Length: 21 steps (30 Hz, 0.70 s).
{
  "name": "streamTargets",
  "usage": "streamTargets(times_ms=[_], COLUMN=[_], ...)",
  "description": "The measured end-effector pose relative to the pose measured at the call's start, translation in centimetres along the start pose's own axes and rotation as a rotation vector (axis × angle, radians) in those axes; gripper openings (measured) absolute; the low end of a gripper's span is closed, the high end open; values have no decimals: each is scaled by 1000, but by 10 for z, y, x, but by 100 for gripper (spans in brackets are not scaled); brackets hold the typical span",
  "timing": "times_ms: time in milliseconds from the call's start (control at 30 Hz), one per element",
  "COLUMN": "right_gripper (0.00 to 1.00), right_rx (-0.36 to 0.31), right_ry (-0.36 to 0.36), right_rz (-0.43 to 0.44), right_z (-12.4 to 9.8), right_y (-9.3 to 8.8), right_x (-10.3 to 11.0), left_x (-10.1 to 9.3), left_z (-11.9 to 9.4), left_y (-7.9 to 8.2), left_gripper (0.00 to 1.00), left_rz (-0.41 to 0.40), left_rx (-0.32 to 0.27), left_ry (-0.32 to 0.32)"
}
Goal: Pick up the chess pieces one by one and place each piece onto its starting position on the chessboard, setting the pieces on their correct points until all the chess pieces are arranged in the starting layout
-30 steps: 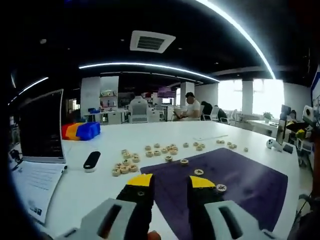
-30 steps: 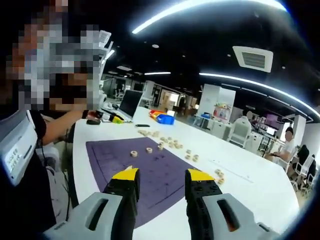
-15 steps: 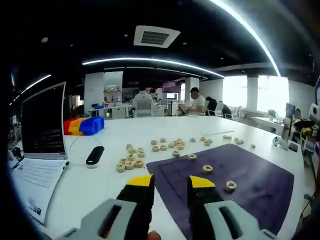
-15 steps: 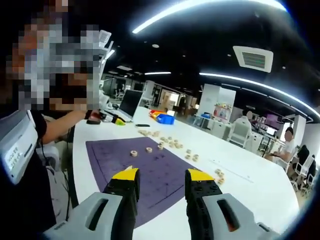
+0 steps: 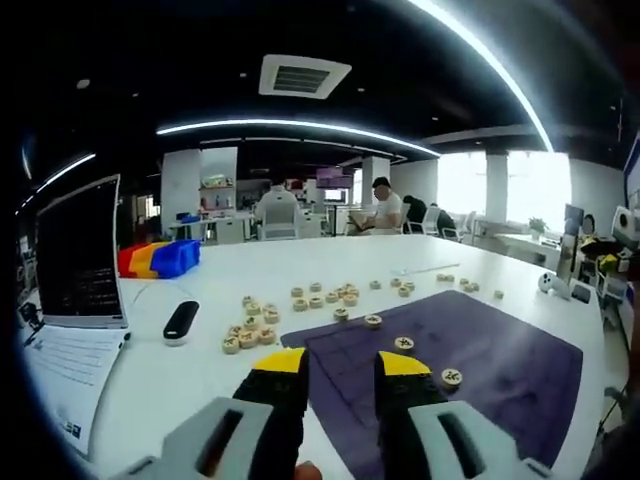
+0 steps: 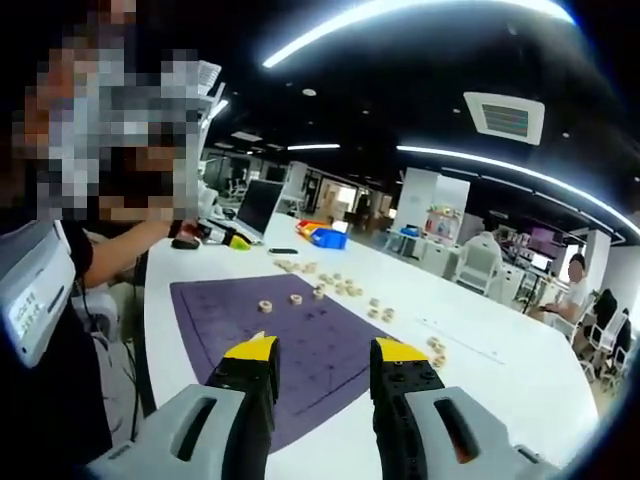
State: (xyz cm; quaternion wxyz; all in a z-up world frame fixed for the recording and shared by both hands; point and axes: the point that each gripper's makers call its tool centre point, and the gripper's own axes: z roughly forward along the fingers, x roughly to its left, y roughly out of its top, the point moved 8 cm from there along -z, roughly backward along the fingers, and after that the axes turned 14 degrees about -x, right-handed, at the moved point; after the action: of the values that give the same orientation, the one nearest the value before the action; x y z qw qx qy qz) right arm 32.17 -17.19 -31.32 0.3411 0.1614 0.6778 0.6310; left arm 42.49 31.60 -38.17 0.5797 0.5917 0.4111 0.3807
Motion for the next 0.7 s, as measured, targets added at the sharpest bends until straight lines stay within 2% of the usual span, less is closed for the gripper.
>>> streamTargets(times_ms=[233,367,467,633,700], right_gripper=[37,37,37,37,37], right_rx=[0,2,4,0,3], right_ry=[-3,-5,-4,-12,-16], right_rz=[-1,-3,-5,-7,-6], right_z=[-1,-1,-1,-3,-3], right_y=[1,1,2,3,2], right_x=[-3,-3,-4,-5,-6], left_x=[-3,-9,-25,-40,-50], left_z=[7,21,40,80,97], left_y=[0,9,21,33,36], left_gripper=[28,28,28,28,28], left_rz=[5,26,53,85,88], left_rx=[15,25,38,81,99], left_ry=[-17,-38,-126,-174,-214])
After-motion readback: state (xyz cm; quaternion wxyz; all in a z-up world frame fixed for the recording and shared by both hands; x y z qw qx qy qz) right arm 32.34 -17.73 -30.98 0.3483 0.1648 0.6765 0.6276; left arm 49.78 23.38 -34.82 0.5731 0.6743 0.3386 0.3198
